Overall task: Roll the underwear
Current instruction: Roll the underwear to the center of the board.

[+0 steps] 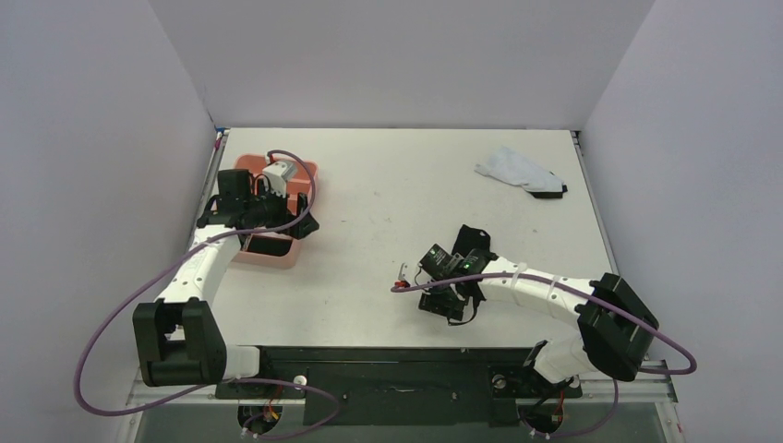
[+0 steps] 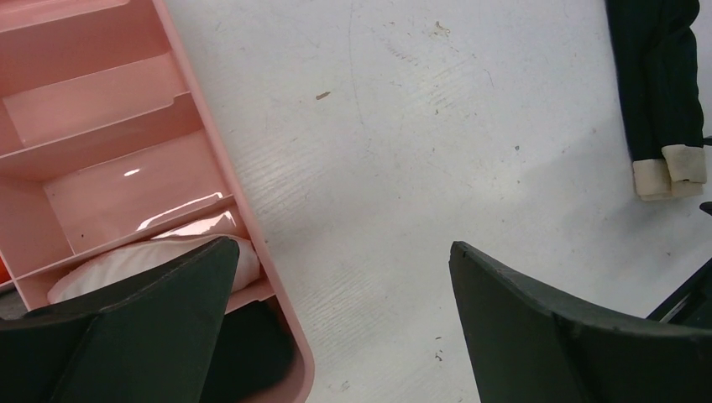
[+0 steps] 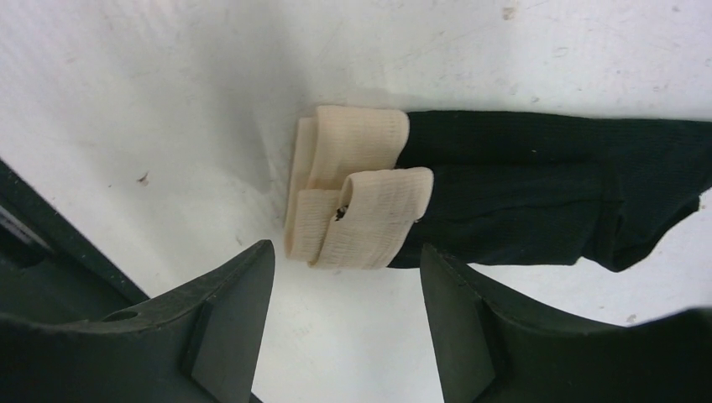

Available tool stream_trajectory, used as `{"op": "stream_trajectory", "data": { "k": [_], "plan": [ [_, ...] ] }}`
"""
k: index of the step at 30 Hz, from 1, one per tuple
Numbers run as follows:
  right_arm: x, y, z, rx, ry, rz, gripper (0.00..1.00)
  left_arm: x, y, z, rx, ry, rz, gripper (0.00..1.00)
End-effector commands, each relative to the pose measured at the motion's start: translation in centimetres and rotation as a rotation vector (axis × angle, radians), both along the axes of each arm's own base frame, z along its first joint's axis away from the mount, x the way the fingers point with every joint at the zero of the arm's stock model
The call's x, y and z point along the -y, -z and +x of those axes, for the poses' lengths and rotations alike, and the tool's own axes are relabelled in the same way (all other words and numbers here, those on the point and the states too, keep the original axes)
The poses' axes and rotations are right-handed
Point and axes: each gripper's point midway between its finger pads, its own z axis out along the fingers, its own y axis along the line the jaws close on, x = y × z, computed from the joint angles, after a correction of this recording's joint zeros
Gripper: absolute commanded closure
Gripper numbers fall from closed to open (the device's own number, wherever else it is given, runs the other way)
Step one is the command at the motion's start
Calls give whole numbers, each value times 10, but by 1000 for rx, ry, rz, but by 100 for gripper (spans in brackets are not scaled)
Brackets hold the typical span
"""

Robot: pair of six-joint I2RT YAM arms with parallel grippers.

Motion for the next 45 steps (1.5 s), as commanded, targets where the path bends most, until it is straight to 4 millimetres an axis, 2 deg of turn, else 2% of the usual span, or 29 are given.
{"op": "stream_trajectory", "data": {
  "k": [1, 16, 24, 28, 34, 40, 45],
  "plan": [
    [-7, -5, 17, 96, 46, 20, 40, -3, -22, 19, 71, -23, -4, 3],
    [4, 7, 1, 27, 14, -35, 40, 0, -24, 22, 58, -20, -22, 3],
    [8, 18, -1, 12, 3, -79, 41, 0, -24, 23, 57, -19, -23, 3],
    [9, 21, 2, 18, 9, -98, 50, 0, -23, 22, 54, -16, -23, 3],
    [8, 22, 2, 10, 3, -101, 77, -1, -22, 21, 57, -11, -16, 3],
    [-7, 21, 5, 13, -38, -88, 86, -2, -19, 20, 58, -12, -1, 3],
    [-34, 15, 13, 38, -86, -60, 89, -5, -19, 20, 64, -14, 14, 3]
  ]
}}
